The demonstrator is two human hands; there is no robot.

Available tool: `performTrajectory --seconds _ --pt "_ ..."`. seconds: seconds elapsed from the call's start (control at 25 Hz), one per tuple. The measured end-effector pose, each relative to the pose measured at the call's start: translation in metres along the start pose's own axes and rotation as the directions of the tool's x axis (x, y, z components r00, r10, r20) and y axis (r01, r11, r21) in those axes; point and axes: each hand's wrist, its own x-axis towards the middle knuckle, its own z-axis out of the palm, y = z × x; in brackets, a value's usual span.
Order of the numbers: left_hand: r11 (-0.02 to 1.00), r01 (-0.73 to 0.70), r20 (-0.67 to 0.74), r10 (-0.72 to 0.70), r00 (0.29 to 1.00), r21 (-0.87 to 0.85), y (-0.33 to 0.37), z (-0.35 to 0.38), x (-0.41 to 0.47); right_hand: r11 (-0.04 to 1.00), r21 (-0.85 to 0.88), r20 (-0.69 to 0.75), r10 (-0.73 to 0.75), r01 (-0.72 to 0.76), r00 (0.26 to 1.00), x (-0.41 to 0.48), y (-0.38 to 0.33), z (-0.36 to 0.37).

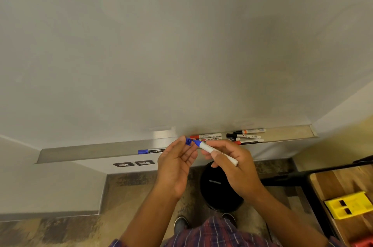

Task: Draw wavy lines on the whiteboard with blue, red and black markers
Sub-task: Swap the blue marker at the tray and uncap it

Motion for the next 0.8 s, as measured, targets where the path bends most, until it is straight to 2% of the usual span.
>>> performTrajectory --seconds 0.12,0.8 --pt "1.000 -0.004 0.013 0.005 1.000 -0.029 -0.003 0.002 -0.009 0.999 -0.043 0.019 -0.027 0.028 0.999 -0.006 -0.001 0.001" --pt "0.990 -0.112 0.025 0.111 0.994 0.087 -0.015 0.010 -0.036 0.996 -0.062 0.040 -0.058 0.061 0.997 -0.026 -0.006 0.003"
